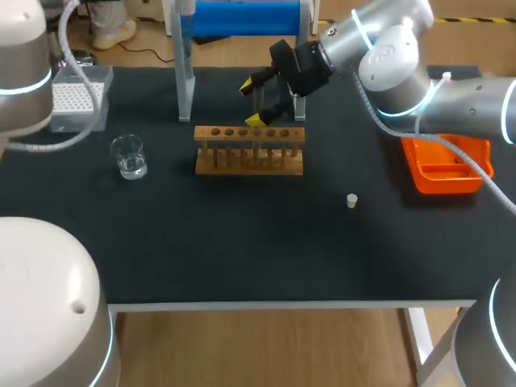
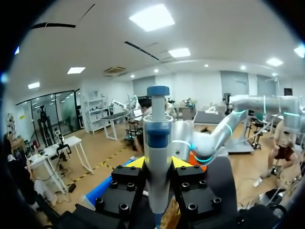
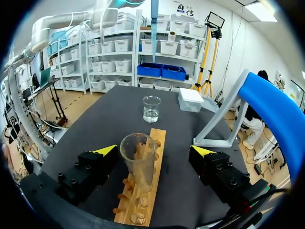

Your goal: Invert the test tube, pick up the pipette, mount the tip to pipette, aspirate from beaker and dispense into the tube, eject the tip, return the pipette, and cap with the stopper.

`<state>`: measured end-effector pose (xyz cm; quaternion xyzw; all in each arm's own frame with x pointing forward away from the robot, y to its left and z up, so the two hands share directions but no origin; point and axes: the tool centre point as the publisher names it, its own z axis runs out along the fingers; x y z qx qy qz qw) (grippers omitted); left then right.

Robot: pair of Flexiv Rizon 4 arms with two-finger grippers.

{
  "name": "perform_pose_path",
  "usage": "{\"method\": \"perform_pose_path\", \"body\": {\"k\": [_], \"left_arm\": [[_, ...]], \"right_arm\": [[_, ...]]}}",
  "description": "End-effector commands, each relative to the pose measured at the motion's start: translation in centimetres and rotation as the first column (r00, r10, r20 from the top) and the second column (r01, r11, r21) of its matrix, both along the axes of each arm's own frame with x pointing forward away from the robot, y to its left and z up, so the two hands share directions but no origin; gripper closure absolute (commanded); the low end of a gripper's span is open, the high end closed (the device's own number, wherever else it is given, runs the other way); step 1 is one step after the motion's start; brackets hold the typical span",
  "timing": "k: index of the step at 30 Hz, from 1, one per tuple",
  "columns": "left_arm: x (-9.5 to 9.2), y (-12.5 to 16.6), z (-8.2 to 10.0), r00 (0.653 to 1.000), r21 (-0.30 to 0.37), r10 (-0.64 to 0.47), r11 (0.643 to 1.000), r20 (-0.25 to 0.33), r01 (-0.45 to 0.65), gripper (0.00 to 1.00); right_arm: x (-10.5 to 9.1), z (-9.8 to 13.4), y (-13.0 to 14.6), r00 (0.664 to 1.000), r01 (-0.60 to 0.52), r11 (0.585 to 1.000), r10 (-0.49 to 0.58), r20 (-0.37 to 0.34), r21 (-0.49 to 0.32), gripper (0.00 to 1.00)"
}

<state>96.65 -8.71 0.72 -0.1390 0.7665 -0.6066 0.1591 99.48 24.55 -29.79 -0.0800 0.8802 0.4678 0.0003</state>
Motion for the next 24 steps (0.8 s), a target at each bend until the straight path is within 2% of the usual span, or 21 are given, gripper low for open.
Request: {"method": "perform_pose_path", "body": {"k": [1,6,14,24], "left_arm": [[1.9,-2.2,0.9,0.999,0.002,-0.034,0.999,-0.005,0.034,1.00],[2.9,-5.1,1.4,0.996,-0.018,-0.093,0.996,-0.011,0.093,1.00],[3.3,-8.2,1.2,0.988,-0.040,-0.153,0.988,-0.038,0.151,1.00],[3.4,-9.8,-1.0,0.981,-0.077,-0.182,0.981,-0.072,0.176,1.00]], "right_arm": [[0.0,0.1,-0.1,1.000,0.000,1.000,0.000,-0.001,-0.002,0.00],[0.0,0.1,-0.1,1.000,0.000,1.000,0.000,-0.001,-0.002,0.00],[0.0,0.1,-0.1,1.000,0.000,1.000,0.000,-0.001,-0.002,0.00],[0.0,0.1,-0.1,1.000,0.000,1.000,0.000,-0.001,-0.002,0.00]]}}
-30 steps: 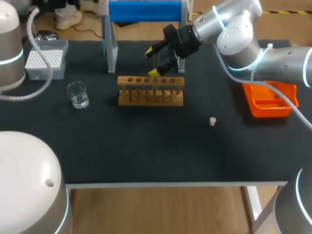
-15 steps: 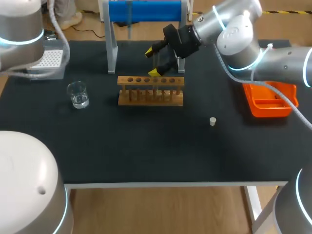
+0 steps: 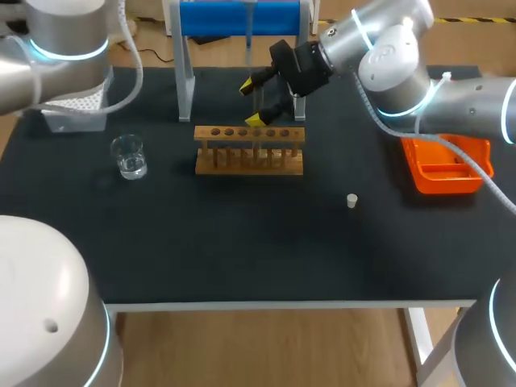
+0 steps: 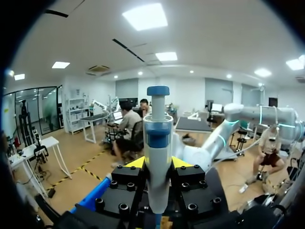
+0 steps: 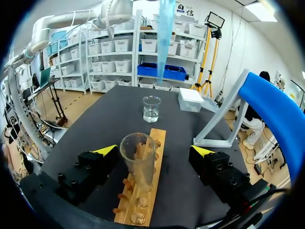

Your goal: Invert the test tube, pick up the pipette, mount the tip to pipette, aspirate from beaker and dispense into the tube, eject the tip, return the pipette, and cap with the stopper.

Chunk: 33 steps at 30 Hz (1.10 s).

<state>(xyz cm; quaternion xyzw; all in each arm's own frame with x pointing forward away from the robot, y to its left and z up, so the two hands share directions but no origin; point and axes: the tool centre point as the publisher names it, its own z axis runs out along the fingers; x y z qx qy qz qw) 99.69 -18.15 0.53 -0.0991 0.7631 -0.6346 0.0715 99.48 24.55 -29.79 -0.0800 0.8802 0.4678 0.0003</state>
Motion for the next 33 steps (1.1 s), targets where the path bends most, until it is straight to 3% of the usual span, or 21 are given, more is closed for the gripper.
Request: {"method": "perform_pose_path", "body": {"k": [1,17,33], "left_arm": [[0.3,-0.4,-0.9,1.000,-0.017,-0.006,1.000,-0.002,0.006,1.00],[0.5,-0.7,-2.2,0.999,-0.052,-0.025,0.998,-0.038,0.023,1.00],[0.5,-0.7,-2.3,0.999,-0.054,-0.026,0.998,-0.041,0.024,1.00]], "right_arm": [[0.0,0.1,-0.1,1.000,-0.001,1.000,0.001,-0.001,-0.002,0.00],[0.0,0.1,-0.1,1.000,-0.001,1.000,0.001,-0.001,-0.002,0.00],[0.0,0.1,-0.1,1.000,-0.001,1.000,0.001,-0.001,-0.002,0.00]]}}
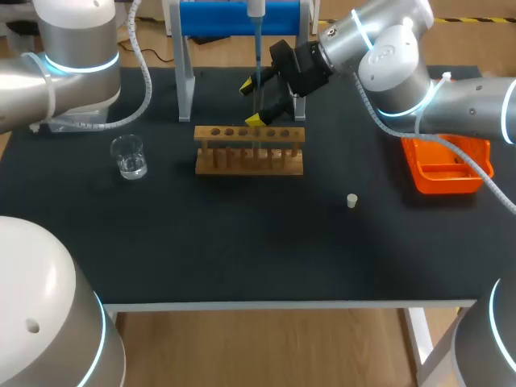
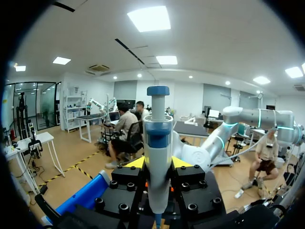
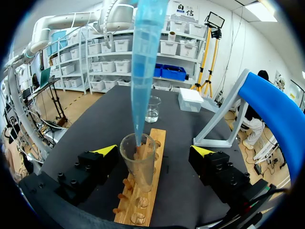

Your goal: Invert the test tube, pick up the pipette, mount the tip to pipette, aspirate from beaker and dispense into the tube, eject the tip, return the pipette, and cap with the stopper.

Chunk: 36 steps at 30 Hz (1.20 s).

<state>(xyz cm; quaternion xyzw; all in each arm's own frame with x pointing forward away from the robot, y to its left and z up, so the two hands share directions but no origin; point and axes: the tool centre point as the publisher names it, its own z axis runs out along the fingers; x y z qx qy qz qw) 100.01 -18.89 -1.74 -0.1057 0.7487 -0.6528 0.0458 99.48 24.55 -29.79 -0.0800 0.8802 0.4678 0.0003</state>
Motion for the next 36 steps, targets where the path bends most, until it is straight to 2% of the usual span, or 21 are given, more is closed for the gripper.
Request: {"method": "perform_pose_path", "body": {"k": [1,36], "left_arm": [[0.13,0.01,-0.01,1.000,-0.001,-0.003,1.000,0.001,0.003,1.00],[0.11,-0.08,-0.43,1.000,-0.002,0.000,1.000,-0.002,0.000,1.00]], "right_arm": [[-0.02,0.08,-0.07,1.000,-0.001,1.000,0.001,-0.001,-0.002,0.00],[-0.02,0.08,-0.07,1.000,-0.001,1.000,0.001,-0.001,-0.002,0.00]]}}
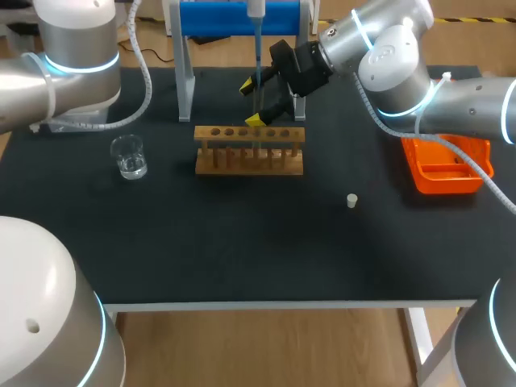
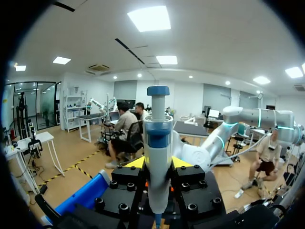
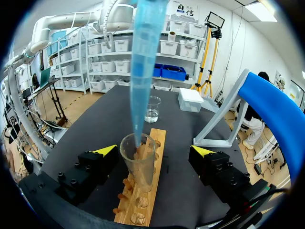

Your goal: Invert the test tube, pick up the pipette, mount the tip to pipette, aspirate from beaker and dispense into the tube, eject the tip, return the pipette, and cap with the stopper.

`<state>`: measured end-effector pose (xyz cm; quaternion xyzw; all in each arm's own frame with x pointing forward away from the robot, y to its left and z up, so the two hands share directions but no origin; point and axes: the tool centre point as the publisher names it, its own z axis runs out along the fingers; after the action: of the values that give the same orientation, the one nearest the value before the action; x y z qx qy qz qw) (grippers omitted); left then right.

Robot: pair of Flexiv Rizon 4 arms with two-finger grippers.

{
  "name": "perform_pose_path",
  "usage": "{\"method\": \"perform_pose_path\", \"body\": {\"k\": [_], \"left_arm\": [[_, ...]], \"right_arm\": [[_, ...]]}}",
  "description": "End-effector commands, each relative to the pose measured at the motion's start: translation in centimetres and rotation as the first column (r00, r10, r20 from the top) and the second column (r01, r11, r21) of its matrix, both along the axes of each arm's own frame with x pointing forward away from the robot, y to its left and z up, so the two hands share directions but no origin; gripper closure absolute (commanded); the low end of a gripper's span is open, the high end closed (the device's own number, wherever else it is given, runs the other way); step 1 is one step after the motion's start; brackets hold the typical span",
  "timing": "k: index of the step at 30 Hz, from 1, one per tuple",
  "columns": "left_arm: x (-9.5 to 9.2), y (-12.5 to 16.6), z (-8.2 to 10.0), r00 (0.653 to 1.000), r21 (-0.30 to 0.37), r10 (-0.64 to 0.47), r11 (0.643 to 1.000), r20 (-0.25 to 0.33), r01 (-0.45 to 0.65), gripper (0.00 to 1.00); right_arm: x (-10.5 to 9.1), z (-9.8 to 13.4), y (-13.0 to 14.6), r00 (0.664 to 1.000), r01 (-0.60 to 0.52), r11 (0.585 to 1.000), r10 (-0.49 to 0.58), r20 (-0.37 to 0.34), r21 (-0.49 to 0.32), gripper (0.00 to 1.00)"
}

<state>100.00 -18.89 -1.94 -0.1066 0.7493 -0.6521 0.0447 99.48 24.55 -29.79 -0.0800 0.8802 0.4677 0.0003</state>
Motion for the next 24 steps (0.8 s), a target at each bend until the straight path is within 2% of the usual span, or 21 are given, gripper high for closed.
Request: {"method": "perform_pose_path", "body": {"k": [1,24], "left_arm": [[0.1,-0.1,-0.3,1.000,-0.005,0.001,1.000,0.000,-0.001,1.00],[0.3,0.8,-1.4,0.999,0.007,0.030,1.000,-0.018,-0.030,1.00]], "right_arm": [[0.0,0.1,-0.1,1.000,-0.001,1.000,0.001,-0.001,-0.002,0.00],[0.0,0.1,-0.1,1.000,-0.001,1.000,0.001,-0.001,-0.002,0.00]]}}
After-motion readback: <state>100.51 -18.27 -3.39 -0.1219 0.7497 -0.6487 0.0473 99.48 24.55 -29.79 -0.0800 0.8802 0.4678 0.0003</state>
